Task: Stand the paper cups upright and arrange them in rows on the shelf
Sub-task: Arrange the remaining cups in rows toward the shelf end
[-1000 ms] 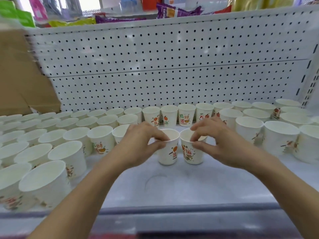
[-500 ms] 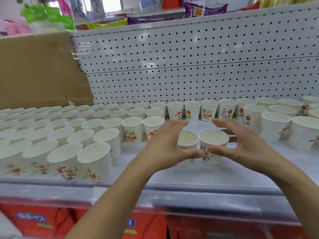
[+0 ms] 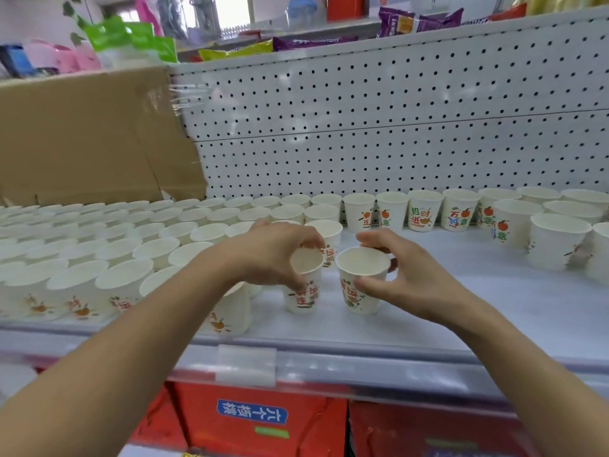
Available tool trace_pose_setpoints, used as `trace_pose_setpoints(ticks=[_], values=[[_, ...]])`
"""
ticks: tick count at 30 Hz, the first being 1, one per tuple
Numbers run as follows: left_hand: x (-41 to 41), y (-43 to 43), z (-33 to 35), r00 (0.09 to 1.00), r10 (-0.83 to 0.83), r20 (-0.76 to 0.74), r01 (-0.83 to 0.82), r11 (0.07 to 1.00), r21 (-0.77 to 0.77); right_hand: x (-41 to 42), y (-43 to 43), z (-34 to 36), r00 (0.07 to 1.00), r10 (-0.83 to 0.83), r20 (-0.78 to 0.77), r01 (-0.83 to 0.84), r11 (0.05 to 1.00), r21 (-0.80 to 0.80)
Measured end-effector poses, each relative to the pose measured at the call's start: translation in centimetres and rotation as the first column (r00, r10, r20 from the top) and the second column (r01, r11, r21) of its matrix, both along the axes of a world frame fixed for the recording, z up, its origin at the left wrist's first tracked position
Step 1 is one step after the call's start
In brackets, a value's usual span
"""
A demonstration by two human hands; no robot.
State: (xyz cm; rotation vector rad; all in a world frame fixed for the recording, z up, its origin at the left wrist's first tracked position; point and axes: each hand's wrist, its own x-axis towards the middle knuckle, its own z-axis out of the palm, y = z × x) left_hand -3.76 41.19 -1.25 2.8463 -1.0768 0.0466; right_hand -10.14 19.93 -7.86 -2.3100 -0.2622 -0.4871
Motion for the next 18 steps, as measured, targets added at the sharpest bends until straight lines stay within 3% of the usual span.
trace_pose_setpoints(ticks=[6, 12, 18], values=[[1.0, 2.4, 0.0, 0.998, 0.019, 0.053, -0.02, 0.999, 0.027, 1.8, 2.7, -0.3, 1.0, 0.023, 0.014, -0.024, 0.999, 0.049], [1.2, 3.5, -0.3, 0.981, 0.14, 0.135, -0.142, 0.99, 0.004, 2.3, 4.0, -0.7, 0.999, -0.03, 0.032, 0.028, 0.998, 0.055], [1.6, 4.0, -0.6, 0.993, 0.104, 0.06, -0.097, 0.991, -0.096, 2.6, 4.5, -0.7, 0.998, -0.063, 0.019, 0.061, 0.996, 0.068]])
